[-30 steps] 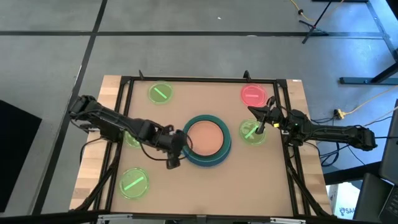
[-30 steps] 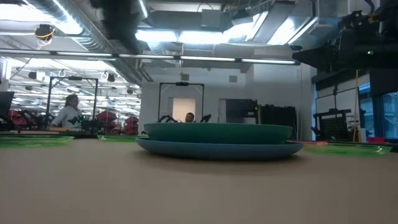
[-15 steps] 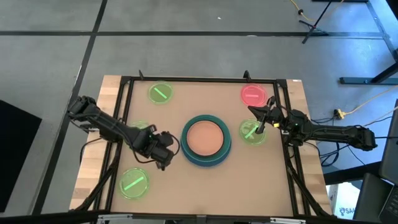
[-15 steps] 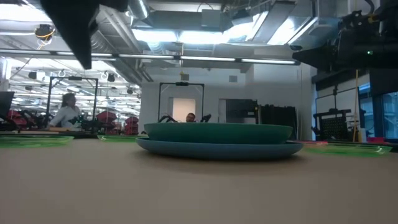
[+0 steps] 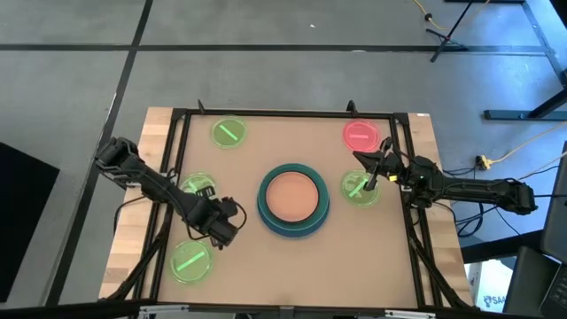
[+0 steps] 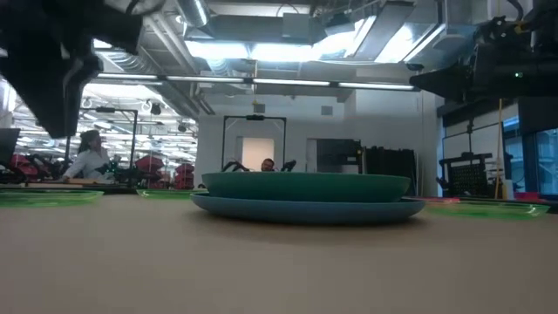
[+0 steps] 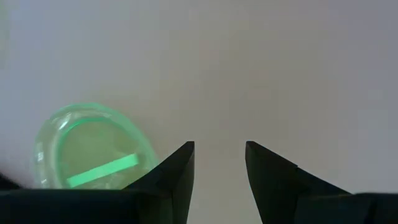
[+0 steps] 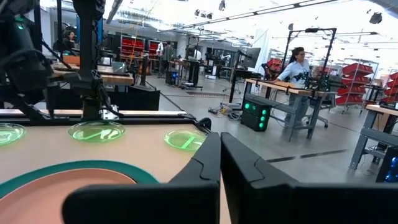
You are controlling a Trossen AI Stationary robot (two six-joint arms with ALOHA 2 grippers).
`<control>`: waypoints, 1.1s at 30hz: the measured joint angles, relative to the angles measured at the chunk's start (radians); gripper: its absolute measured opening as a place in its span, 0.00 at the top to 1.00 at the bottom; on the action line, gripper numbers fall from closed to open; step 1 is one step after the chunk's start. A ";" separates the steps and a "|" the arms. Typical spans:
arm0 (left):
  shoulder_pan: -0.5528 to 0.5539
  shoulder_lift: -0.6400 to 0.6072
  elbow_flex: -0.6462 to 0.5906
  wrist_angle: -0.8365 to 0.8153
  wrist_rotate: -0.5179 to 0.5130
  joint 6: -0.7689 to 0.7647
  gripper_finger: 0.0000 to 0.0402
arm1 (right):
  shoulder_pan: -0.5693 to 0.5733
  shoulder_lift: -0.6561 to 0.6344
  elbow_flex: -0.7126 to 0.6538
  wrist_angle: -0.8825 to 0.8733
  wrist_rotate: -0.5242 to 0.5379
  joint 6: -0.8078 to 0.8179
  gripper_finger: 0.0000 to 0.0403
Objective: Stack plastic plates
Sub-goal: Stack the light green plate on the orange plate
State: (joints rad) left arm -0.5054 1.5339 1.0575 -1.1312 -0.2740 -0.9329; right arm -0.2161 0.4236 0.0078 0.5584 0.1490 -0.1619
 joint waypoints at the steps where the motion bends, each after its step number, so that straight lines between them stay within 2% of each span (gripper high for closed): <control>1: 0.003 -0.005 -0.015 -0.001 -0.002 0.000 0.66 | 0.000 0.000 0.000 0.000 0.000 0.000 0.99; 5: 0.027 -0.026 -0.088 0.031 -0.004 0.000 0.66 | 0.000 0.000 0.000 0.004 0.000 0.000 0.99; 10: 0.050 -0.089 -0.207 0.150 0.003 0.017 0.66 | 0.000 0.000 0.000 0.024 0.001 -0.021 0.99; 16: 0.082 -0.152 -0.318 0.157 -0.004 -0.025 0.66 | 0.000 0.000 0.000 0.020 0.002 -0.027 0.99; 23: 0.089 -0.154 -0.394 0.161 0.005 -0.063 0.66 | 0.000 0.000 0.000 0.020 0.001 -0.027 0.99; 28: 0.089 -0.154 -0.449 0.236 0.026 -0.079 0.66 | 0.000 0.000 0.000 0.006 0.001 -0.027 0.99; 33: 0.088 -0.157 -0.469 0.268 0.042 -0.080 0.74 | 0.000 0.000 0.000 0.009 0.001 -0.027 0.99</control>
State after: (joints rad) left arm -0.4171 1.3766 0.5881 -0.8635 -0.2316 -1.0127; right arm -0.2163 0.4236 0.0078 0.5669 0.1500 -0.1888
